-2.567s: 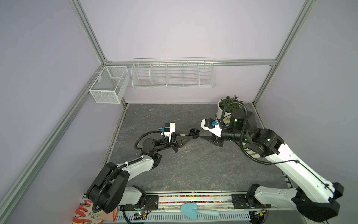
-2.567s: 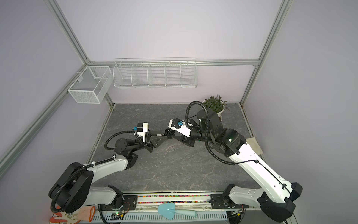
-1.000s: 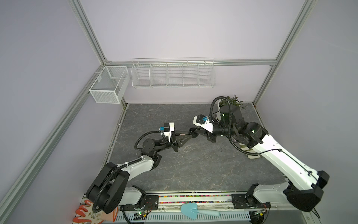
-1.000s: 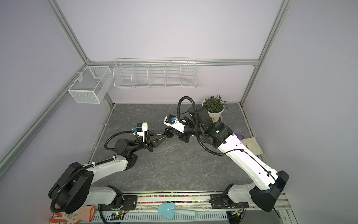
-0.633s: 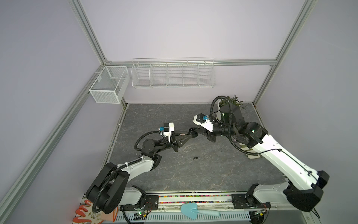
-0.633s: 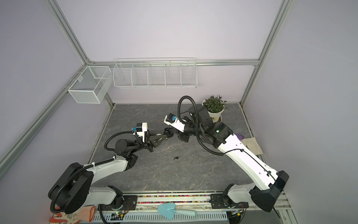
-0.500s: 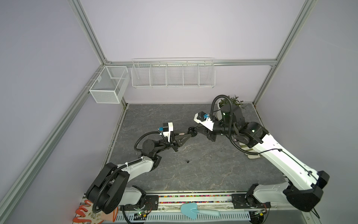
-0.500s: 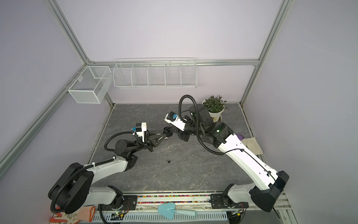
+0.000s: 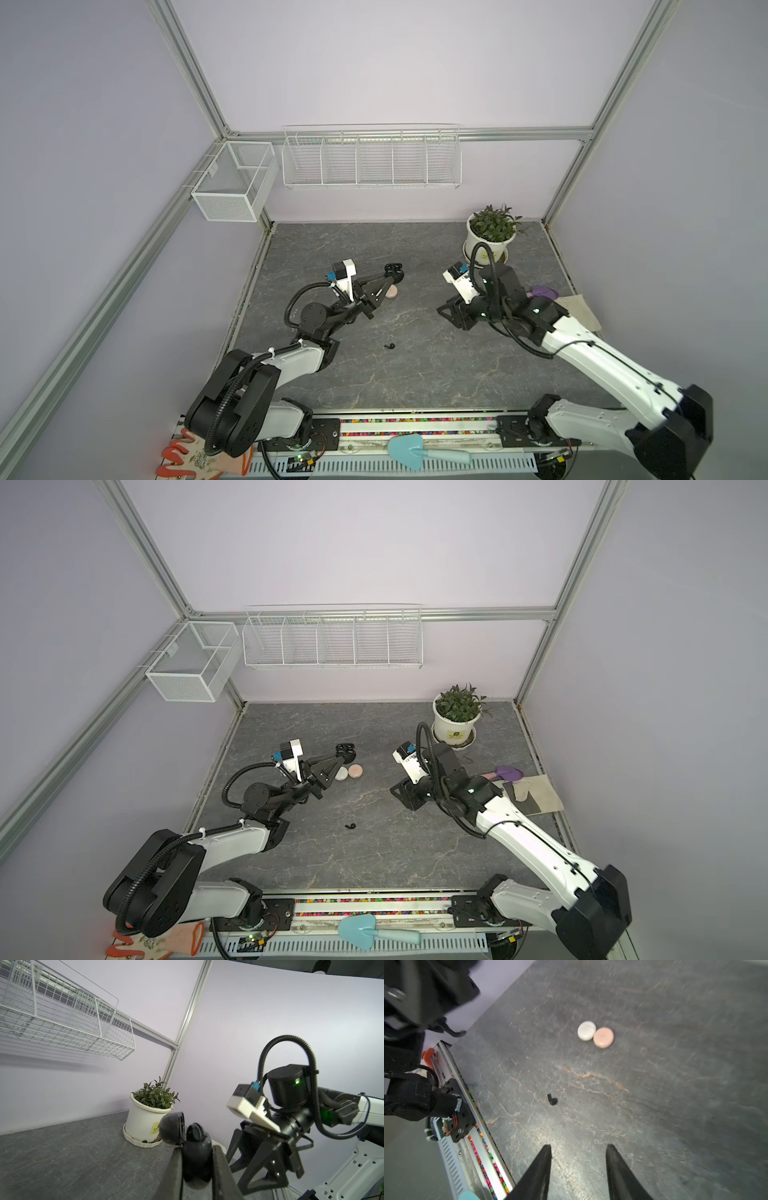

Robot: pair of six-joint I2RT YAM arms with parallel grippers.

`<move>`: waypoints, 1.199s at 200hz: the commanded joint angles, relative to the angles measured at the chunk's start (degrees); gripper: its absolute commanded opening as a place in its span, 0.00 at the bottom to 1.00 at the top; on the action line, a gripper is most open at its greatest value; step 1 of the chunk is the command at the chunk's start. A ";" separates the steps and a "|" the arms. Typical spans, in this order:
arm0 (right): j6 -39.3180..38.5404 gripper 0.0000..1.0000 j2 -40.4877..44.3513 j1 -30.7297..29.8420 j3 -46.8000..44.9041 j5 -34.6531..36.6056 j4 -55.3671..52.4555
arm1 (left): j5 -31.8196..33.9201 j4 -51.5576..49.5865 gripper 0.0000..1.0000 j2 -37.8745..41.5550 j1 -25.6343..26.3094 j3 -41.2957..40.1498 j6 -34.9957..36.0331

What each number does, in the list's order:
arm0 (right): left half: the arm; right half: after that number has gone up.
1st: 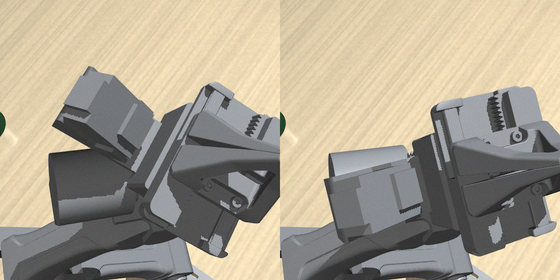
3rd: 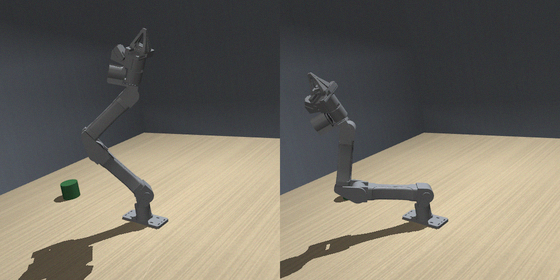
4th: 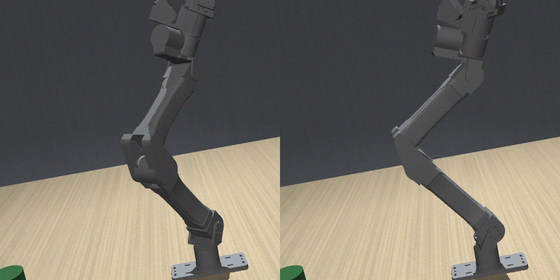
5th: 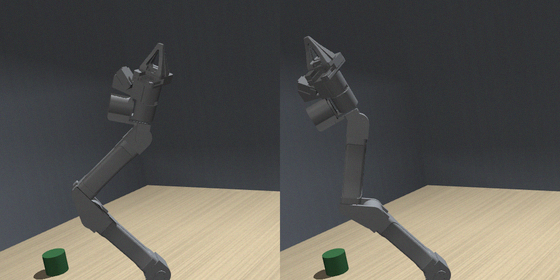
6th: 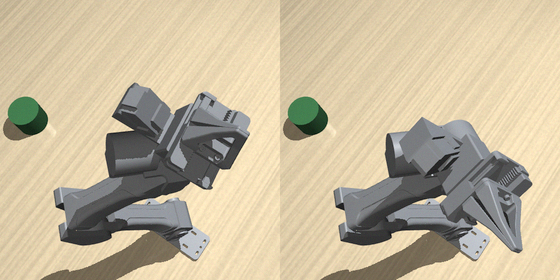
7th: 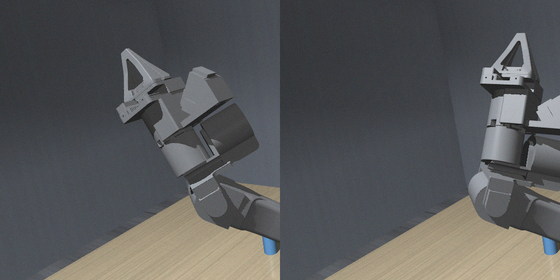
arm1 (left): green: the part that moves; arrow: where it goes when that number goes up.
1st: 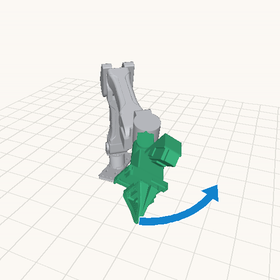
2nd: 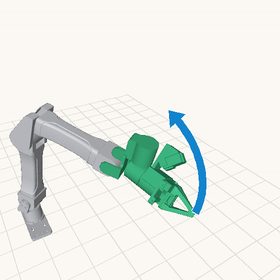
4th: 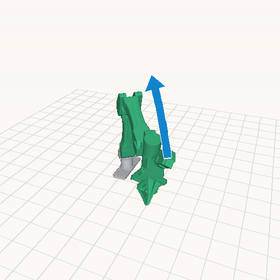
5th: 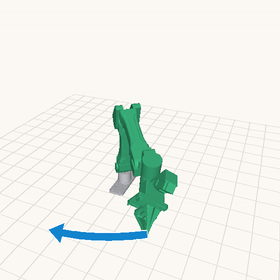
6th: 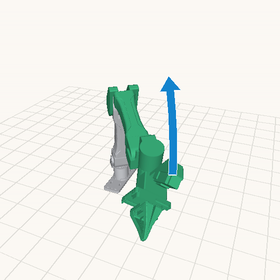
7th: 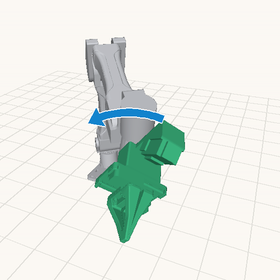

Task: Insert wireless bluetooth earbuds into charging case
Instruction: Pick up the wireless bluetooth earbud from the center of the table.

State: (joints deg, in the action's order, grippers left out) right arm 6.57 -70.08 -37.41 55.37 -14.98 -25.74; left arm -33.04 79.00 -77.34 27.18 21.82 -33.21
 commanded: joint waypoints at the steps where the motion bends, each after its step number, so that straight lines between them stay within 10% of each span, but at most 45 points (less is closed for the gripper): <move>1: 2.97 0.47 -7.19 -2.58 -0.49 -8.60 7.82 | 1.70 2.14 0.00 1.89 -1.75 -1.37 -2.30; 89: 9.88 0.41 -30.91 -12.59 4.62 -12.69 12.58 | 4.96 2.12 0.00 6.50 -4.70 -5.21 -4.98; 240: 10.93 0.31 -41.85 -10.46 8.79 -13.74 19.57 | 6.66 2.03 0.00 9.60 -5.33 -7.65 -6.43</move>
State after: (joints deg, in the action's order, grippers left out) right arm 17.19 -110.39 -48.58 62.33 -28.73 -7.60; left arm -26.96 79.00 -68.29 22.13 14.76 -38.81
